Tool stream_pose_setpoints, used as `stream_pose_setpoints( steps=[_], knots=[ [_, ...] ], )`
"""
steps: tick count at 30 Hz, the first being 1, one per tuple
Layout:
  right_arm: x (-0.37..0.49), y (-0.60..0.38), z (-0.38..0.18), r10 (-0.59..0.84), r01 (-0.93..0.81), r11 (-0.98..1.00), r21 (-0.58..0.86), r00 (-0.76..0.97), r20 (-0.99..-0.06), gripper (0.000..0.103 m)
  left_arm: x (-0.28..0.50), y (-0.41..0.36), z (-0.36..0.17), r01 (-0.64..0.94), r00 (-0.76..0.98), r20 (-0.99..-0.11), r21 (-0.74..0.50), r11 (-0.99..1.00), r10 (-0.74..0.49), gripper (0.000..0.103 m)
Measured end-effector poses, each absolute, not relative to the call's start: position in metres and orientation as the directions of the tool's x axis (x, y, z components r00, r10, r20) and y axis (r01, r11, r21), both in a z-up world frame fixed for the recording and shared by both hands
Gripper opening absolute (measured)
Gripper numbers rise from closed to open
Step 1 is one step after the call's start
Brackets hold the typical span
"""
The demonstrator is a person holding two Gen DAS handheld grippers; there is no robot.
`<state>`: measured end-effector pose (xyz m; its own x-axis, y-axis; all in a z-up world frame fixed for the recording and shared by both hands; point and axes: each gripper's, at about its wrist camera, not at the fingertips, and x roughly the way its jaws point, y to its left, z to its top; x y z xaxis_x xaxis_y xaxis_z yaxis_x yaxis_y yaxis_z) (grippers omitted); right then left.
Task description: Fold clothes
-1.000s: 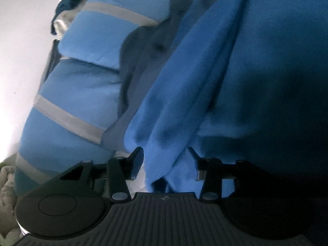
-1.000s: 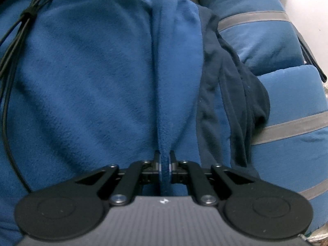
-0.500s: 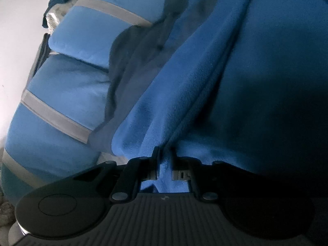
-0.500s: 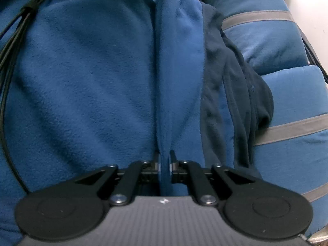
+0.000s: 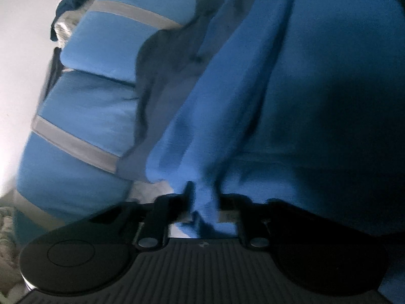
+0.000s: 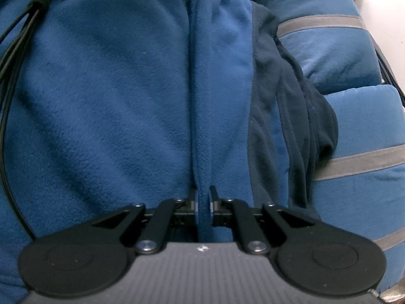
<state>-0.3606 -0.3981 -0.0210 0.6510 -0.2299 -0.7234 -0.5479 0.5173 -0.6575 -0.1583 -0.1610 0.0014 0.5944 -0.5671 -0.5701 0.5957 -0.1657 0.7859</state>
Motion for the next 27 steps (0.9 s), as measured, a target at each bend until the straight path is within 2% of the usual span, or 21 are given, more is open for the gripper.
stream_pose_setpoints(
  steps=[12,15,16,20,22,27],
  knots=[
    [-0.362,-0.398,-0.022,-0.229,-0.551,0.511,-0.659,0.652,-0.723,0.015,-0.150,-0.171,0.003,0.573,0.638,-0.513,0.815,-0.092,-0.574,0.036],
    [-0.362,-0.398,-0.022,-0.228,-0.550,0.515,-0.658,0.652,-0.723,0.015,-0.148,-0.171,0.005,0.568,0.650,-0.493,0.820,-0.061,-0.578,0.012],
    [-0.362,-0.398,-0.022,-0.228,-0.548,0.517,-0.658,0.652,-0.723,0.015,-0.147,-0.172,0.006,0.567,0.654,-0.487,0.822,-0.051,-0.579,0.010],
    [-0.363,-0.398,-0.021,-0.230,-0.540,0.525,-0.658,0.654,-0.721,0.015,-0.144,-0.173,0.009,0.560,0.670,-0.460,0.828,-0.009,-0.583,0.008],
    [-0.364,-0.399,-0.019,-0.231,-0.536,0.530,-0.657,0.654,-0.720,0.009,-0.143,-0.172,0.009,0.563,0.674,-0.457,0.827,0.003,-0.580,0.008],
    [-0.371,-0.399,-0.014,-0.197,-0.565,0.537,-0.627,0.638,-0.744,0.007,-0.139,-0.168,-0.004,0.606,0.654,-0.533,0.794,-0.049,-0.537,0.008]
  ],
)
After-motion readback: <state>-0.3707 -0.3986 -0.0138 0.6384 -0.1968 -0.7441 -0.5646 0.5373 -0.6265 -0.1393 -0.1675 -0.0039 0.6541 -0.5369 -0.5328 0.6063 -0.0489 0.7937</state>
